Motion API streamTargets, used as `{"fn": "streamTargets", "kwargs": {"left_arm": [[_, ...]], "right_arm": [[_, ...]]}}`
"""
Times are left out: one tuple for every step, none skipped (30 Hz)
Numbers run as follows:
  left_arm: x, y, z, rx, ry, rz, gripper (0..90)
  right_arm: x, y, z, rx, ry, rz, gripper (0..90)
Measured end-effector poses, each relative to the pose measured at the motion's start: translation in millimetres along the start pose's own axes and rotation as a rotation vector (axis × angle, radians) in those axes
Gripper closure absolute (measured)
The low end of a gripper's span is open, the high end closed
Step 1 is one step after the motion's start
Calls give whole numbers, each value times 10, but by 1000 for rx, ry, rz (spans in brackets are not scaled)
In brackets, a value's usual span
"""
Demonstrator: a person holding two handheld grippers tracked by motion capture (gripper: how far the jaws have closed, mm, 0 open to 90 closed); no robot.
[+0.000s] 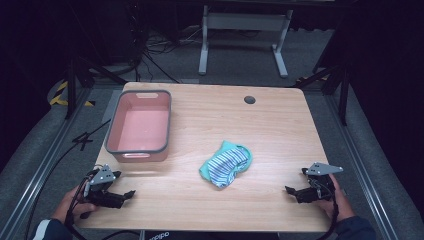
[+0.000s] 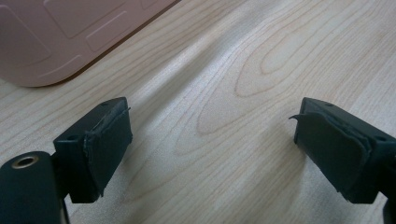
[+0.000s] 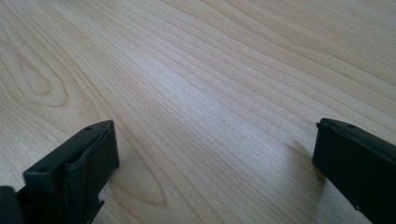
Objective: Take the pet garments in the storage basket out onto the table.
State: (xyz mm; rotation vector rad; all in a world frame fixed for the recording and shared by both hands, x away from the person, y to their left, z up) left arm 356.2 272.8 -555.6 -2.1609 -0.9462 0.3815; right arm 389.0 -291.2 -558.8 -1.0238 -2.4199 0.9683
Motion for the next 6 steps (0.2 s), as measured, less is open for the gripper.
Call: {"fn": "streamTargets", "kwargs": {"left_arm": [[-4,2,-1,0,-3,1,109],[-7,2,1,1,-6,2,108],[-7,3,1,1,-6,1,107],[-4,3,-1,0,-5,-1,107],[-5,3,-1,0,-6,0,106],[-5,3,-1,0,-6,0,106]], "right_arm": [[0,0,0,0,0,0,7],[0,0,0,0,0,0,7],[0,0,0,0,0,0,7],[0,0,0,0,0,0,7],[0,0,0,0,0,0,7],[0,0,0,0,-1,-1,7]]}}
Point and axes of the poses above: each handheld gripper's, and its own axes: y roughly forward along the jaws, z roughly out of its underside, x roughly to its left, the point moved 10 cm from there along y, roughly forward along the jaws, and after that the axes turned 3 degrees about -z, right-handed, at the moved point
